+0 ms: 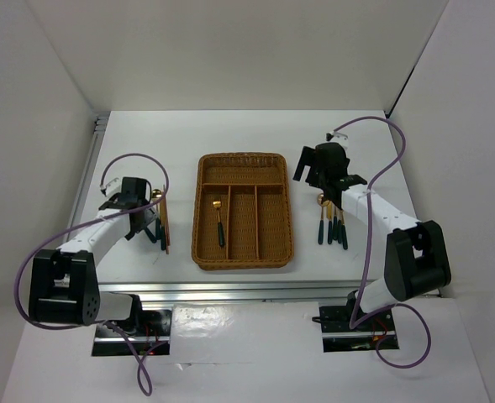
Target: Sort the eating utensils into containers
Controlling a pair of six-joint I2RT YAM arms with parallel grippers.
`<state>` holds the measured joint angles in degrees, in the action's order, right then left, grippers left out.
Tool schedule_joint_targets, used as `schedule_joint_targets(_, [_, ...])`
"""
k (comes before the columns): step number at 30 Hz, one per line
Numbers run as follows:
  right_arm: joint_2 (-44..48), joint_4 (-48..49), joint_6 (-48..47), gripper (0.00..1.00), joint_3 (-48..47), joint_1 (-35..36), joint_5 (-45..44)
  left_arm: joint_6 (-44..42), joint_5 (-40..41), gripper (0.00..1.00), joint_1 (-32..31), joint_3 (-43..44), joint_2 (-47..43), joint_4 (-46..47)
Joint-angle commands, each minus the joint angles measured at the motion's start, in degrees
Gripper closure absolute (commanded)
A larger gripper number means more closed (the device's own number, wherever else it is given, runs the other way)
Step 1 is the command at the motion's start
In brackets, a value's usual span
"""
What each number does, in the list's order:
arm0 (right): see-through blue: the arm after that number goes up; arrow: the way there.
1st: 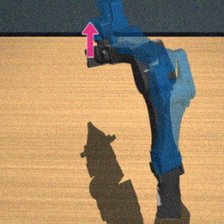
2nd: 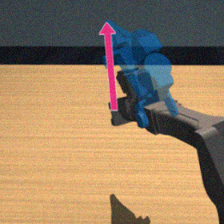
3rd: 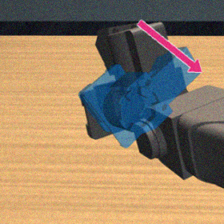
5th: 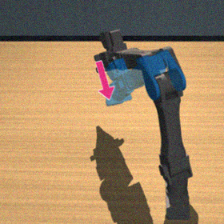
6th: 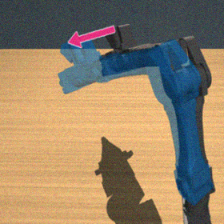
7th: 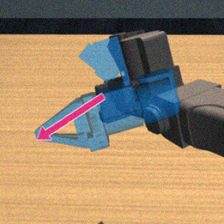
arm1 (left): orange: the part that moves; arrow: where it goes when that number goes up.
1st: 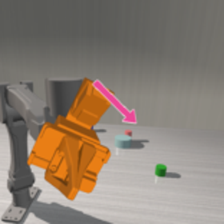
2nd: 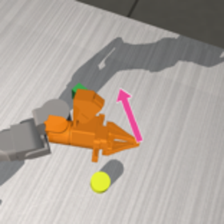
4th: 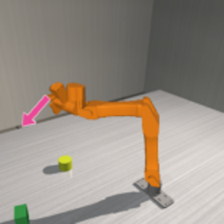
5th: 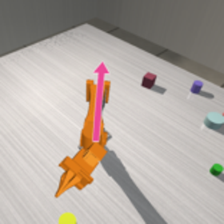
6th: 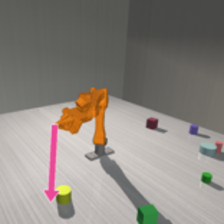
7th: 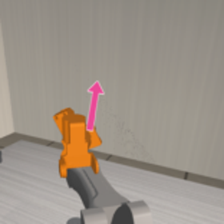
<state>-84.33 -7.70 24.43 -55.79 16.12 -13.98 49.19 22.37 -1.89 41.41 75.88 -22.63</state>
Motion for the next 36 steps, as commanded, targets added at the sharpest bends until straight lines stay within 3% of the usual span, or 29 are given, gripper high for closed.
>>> schedule_joint_targets(1, [-0.66,1.73,0.18,0.00,0.24,-0.39,-0.44,-1.55,2.24,0.24,0.31,1.04,1.55,1.28])
schedule_joint_targets(20, [-1.18,1.73,0.18,0.00,0.24,-0.39,-0.96,-2.08,2.24,0.33,0.31,3.23,9.02,2.33])
schedule_joint_targets(31, [-1.18,1.73,0.18,0.00,0.24,-0.39,-0.96,-2.61,2.24,0.47,0.84,3.77,10.08,1.71])
schedule_joint_targets(36, [-1.18,1.73,0.18,0.00,0.24,-0.39,-0.96,-3.13,2.24,0.47,0.84,4.90,11.14,1.19])
